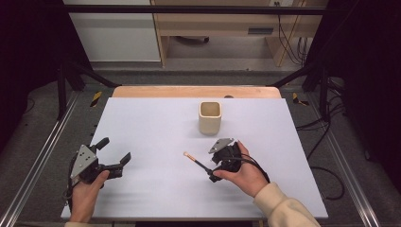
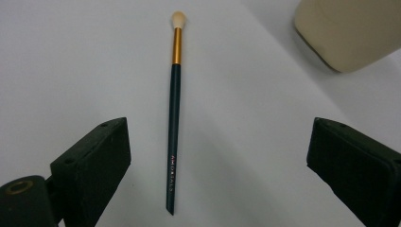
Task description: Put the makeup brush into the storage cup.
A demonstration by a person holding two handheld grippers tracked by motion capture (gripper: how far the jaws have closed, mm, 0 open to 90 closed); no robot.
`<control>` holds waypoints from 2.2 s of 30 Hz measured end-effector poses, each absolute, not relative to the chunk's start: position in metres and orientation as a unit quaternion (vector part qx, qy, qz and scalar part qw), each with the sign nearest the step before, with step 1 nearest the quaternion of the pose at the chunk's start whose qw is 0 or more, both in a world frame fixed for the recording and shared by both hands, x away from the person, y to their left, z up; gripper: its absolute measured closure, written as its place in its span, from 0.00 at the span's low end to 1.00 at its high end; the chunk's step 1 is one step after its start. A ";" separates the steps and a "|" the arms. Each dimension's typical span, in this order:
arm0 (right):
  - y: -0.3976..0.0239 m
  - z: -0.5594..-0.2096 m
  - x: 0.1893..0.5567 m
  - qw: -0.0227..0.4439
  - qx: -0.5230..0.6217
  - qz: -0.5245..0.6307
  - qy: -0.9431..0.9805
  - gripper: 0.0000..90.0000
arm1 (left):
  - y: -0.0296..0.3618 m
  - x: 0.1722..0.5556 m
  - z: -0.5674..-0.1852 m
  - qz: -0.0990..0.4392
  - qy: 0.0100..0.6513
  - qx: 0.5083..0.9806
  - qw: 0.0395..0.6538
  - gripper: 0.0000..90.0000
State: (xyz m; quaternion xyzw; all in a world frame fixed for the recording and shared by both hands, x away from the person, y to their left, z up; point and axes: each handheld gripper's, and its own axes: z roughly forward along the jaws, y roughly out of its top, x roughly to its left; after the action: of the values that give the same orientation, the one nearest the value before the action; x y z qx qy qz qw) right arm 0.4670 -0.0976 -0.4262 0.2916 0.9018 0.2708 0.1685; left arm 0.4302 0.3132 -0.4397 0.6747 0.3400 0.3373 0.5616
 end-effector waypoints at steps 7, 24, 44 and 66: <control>-0.095 -0.429 0.472 0.163 0.299 0.271 0.900 0.08 | 0.313 0.430 -0.440 0.337 0.340 0.675 0.562 0.02; -0.084 -0.437 0.478 0.159 0.300 0.267 0.902 0.09 | 0.313 0.431 -0.440 0.336 0.339 0.676 0.562 0.02; -0.071 -0.447 0.485 0.154 0.303 0.270 0.901 0.12 | 0.313 0.431 -0.440 0.336 0.339 0.677 0.561 0.02; -0.061 -0.448 0.486 0.151 0.290 0.264 0.907 0.27 | 0.313 0.431 -0.440 0.336 0.339 0.677 0.561 0.02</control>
State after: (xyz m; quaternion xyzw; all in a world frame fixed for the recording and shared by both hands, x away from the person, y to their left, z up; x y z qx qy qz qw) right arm 0.4856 -0.0610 -0.4479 0.2897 0.9075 0.2640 0.1514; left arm 0.4313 0.3130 -0.4403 0.6767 0.3387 0.3362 0.5606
